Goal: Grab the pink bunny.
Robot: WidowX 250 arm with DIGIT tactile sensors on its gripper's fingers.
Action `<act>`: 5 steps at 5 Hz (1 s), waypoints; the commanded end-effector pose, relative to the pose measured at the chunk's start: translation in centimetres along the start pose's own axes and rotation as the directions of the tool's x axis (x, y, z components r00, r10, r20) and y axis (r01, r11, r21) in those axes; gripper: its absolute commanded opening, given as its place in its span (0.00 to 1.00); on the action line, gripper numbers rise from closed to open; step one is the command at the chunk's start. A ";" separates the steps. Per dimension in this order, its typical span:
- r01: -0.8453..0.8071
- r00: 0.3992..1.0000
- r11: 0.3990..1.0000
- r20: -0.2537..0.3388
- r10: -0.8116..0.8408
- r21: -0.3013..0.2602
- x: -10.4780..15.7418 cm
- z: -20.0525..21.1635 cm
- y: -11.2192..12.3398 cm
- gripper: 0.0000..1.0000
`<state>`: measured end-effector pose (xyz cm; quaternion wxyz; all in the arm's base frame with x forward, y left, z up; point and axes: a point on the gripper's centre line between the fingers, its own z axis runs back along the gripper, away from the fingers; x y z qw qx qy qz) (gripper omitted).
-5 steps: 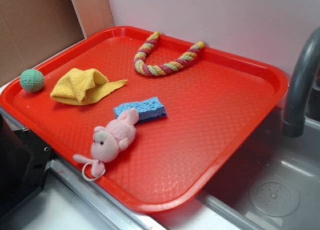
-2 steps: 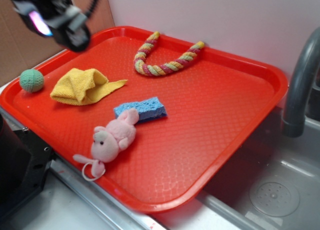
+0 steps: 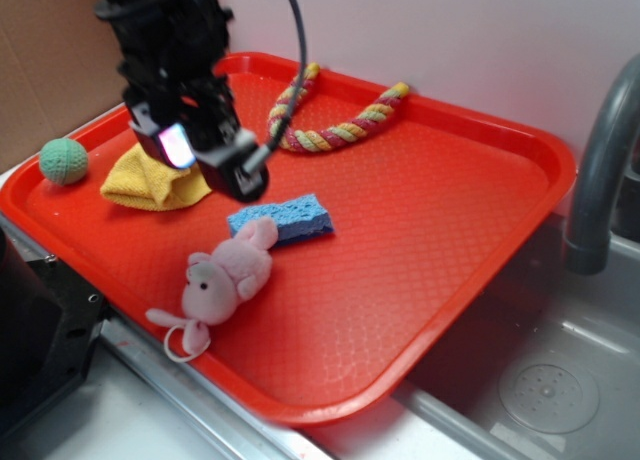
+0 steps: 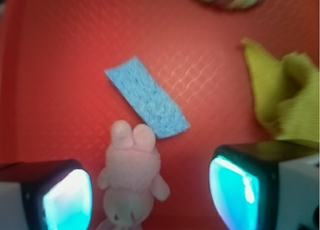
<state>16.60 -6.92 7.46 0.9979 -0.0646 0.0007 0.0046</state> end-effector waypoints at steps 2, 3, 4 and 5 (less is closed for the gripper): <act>0.139 0.969 0.989 -0.197 -0.146 -0.050 -0.7 -1.2 -2.9 0.00; 0.095 0.963 0.995 -0.248 -0.101 -0.034 -1.2 -0.6 -1.4 0.00; 0.095 0.963 0.995 -0.248 -0.101 -0.034 -1.2 -0.6 -1.4 1.00; 0.095 0.963 0.995 -0.248 -0.101 -0.034 -1.2 -0.6 -1.4 1.00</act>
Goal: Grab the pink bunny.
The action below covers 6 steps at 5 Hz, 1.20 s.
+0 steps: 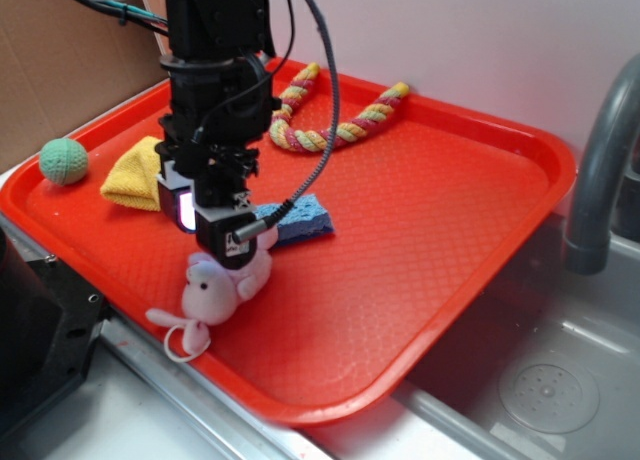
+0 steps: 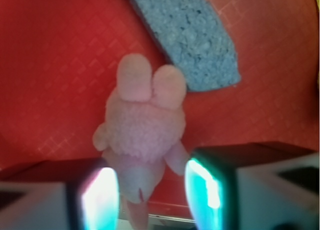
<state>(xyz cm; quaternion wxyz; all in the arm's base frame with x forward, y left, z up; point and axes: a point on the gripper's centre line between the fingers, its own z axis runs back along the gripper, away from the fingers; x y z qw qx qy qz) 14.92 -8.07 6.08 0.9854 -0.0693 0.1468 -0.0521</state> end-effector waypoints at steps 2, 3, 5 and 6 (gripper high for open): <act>-0.051 0.987 0.995 0.159 0.037 0.084 -0.4 -0.1 -1.9 1.00; -0.083 0.975 0.987 0.215 0.051 0.139 -1.3 0.6 -2.7 1.00; -0.116 0.975 0.986 0.205 0.090 0.117 -1.8 -0.7 -1.2 1.00; -0.072 0.974 0.995 0.220 0.056 0.065 -0.5 -2.3 0.3 1.00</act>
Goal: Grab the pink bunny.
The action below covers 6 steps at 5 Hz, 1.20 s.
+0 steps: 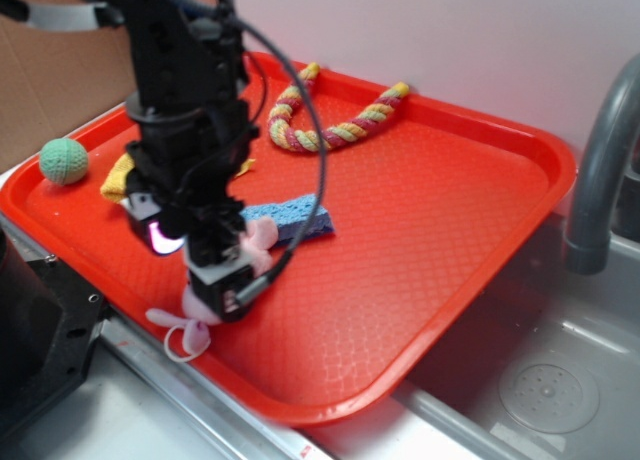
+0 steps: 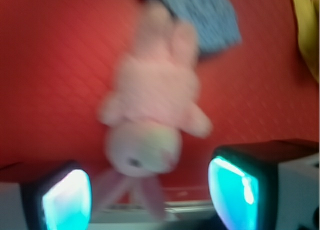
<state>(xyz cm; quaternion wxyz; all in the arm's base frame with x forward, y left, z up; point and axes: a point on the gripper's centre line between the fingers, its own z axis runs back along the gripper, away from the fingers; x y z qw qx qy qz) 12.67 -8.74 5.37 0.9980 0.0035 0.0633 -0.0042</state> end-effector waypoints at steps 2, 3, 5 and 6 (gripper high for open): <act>0.084 0.996 0.993 0.039 -0.081 -0.078 3.8 -2.3 -0.4 0.00; 0.107 0.992 0.991 0.078 -0.101 -0.075 3.5 -0.9 -1.0 0.00; 0.119 0.989 0.992 0.083 -0.122 0.034 3.7 8.1 1.4 0.00; 0.084 0.992 0.995 0.091 -0.089 0.061 3.7 12.0 3.9 0.00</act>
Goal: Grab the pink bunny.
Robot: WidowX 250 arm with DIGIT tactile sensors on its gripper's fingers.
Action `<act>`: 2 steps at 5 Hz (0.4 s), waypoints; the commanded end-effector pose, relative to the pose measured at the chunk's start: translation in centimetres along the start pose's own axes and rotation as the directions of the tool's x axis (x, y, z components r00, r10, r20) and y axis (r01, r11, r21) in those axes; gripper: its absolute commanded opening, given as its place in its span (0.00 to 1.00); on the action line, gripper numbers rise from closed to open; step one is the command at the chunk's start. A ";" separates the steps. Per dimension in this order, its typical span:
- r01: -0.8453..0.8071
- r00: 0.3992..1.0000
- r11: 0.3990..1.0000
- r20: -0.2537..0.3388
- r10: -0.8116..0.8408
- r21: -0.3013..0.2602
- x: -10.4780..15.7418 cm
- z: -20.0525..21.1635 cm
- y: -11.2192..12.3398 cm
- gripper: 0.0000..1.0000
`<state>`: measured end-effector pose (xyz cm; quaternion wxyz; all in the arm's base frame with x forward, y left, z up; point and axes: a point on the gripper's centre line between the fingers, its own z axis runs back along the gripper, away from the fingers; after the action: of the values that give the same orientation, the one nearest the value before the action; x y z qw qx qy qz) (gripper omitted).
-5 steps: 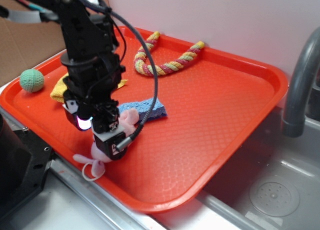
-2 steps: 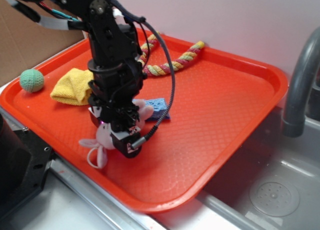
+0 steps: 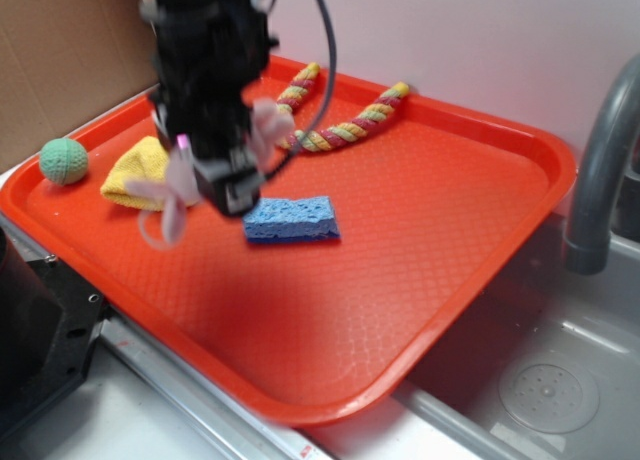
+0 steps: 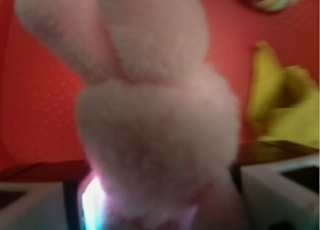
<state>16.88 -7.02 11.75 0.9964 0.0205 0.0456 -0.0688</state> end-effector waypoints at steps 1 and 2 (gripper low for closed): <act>-0.124 0.992 0.991 0.023 0.123 0.045 0.6 7.6 4.9 0.00; -0.187 0.982 0.981 0.014 0.187 0.058 0.7 7.3 7.6 0.00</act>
<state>18.97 0.22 18.14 0.9963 0.0543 0.0634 0.0206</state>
